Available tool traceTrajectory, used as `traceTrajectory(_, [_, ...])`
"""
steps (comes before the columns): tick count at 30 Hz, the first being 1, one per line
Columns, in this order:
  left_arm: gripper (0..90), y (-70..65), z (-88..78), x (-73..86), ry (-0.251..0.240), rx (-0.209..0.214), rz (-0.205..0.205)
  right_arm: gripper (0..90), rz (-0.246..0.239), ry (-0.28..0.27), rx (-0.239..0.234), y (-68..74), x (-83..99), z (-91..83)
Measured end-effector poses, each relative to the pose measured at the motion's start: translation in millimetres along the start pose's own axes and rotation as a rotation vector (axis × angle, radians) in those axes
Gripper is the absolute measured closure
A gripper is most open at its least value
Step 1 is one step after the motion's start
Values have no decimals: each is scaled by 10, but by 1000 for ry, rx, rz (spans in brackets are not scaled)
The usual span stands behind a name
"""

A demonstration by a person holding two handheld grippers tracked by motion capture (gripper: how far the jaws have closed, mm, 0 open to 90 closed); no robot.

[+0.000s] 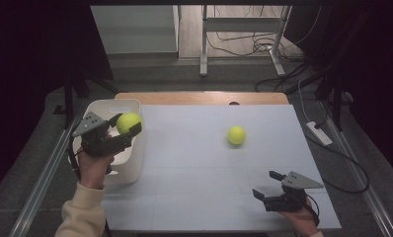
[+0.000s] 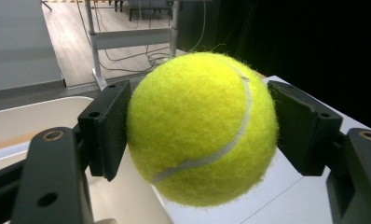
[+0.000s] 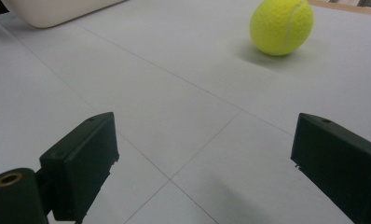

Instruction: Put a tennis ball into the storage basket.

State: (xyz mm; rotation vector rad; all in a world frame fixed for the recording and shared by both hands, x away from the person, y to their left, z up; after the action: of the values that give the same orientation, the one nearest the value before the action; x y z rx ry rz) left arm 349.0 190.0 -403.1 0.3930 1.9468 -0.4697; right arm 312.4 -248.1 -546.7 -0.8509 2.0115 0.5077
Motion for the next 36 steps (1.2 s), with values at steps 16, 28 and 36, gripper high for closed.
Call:
traceTrajectory(16, [265,146,-26,-69,27,-22,-8,71,3,-1,3,-4,0,3])
traceTrajectory(28, [265,225,-12,-79,54,-38,-8,71,1,1,2,-2,4,3])
traceTrajectory(36, [265,289,-2,-73,83,-61,3,71,0,2,1,0,6,5])
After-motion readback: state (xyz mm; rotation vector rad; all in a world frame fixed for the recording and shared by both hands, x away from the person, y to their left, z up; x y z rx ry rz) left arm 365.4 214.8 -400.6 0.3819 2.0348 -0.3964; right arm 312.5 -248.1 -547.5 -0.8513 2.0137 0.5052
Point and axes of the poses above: each handheld gripper's, and its own axes: z roughly forward along the jaws, x roughly out of its underside, y roughly to its left, the point moved 8 cm from there along z, roughly forward along the jaws, and after that the axes turned 5 degrees about y, right-handed, at the moved point
